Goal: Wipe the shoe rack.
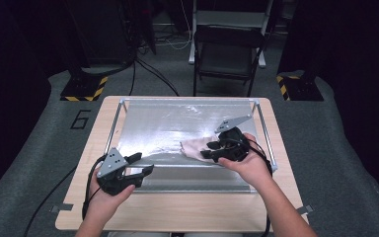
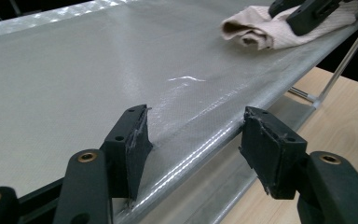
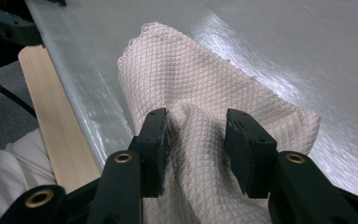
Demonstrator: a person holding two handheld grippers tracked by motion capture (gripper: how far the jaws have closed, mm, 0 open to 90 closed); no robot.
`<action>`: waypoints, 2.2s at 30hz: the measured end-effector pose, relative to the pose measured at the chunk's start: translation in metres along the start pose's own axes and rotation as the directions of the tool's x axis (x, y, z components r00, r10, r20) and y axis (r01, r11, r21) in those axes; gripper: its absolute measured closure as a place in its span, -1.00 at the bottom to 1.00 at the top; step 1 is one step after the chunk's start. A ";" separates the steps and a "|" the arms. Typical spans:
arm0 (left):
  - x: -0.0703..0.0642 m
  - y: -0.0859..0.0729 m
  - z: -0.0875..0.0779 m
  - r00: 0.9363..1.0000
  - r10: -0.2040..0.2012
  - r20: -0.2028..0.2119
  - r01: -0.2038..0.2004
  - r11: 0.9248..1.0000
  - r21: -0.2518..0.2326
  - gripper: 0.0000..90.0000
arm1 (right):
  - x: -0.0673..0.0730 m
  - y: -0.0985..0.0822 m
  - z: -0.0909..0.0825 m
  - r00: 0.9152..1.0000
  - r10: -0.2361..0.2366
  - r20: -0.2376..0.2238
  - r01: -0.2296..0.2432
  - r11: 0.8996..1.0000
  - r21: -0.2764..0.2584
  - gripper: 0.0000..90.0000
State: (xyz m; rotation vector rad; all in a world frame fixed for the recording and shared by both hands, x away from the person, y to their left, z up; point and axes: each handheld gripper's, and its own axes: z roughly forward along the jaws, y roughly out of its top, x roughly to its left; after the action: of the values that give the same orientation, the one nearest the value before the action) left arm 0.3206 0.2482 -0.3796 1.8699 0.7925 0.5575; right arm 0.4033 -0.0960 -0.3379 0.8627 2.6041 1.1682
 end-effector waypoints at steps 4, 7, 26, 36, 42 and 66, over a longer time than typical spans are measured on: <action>0.002 -0.002 -0.001 1.000 -0.010 0.000 0.010 1.000 -0.010 -0.08 | -0.008 -0.008 -0.013 1.000 0.014 0.022 -0.015 1.000 0.012 0.31; 0.001 -0.001 -0.001 1.000 -0.014 -0.006 0.014 1.000 -0.006 -0.09 | -0.008 -0.009 -0.014 0.999 0.028 0.031 -0.029 0.999 0.014 0.30; 0.002 -0.001 -0.001 1.000 -0.009 -0.004 0.009 1.000 -0.007 -0.09 | -0.038 -0.044 -0.056 0.989 0.098 0.112 -0.096 0.995 -0.028 0.32; 0.002 -0.001 -0.001 1.000 -0.012 0.000 0.012 1.000 -0.006 -0.09 | -0.034 -0.040 -0.050 0.993 0.073 0.097 -0.071 0.997 -0.017 0.32; 0.003 -0.003 -0.002 1.000 -0.012 0.002 0.012 1.000 -0.012 -0.09 | -0.026 -0.028 -0.036 0.997 0.037 0.072 -0.037 0.999 -0.001 0.31; 0.003 -0.002 -0.001 1.000 -0.019 0.002 0.019 1.000 -0.015 -0.09 | -0.040 -0.034 -0.048 0.998 -0.057 0.026 0.056 0.998 0.021 0.34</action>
State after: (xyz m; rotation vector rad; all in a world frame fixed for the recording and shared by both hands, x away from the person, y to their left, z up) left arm 0.3214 0.2523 -0.3811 1.8471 0.8021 0.5478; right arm 0.4036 -0.1671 -0.3338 0.7979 2.6051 1.1097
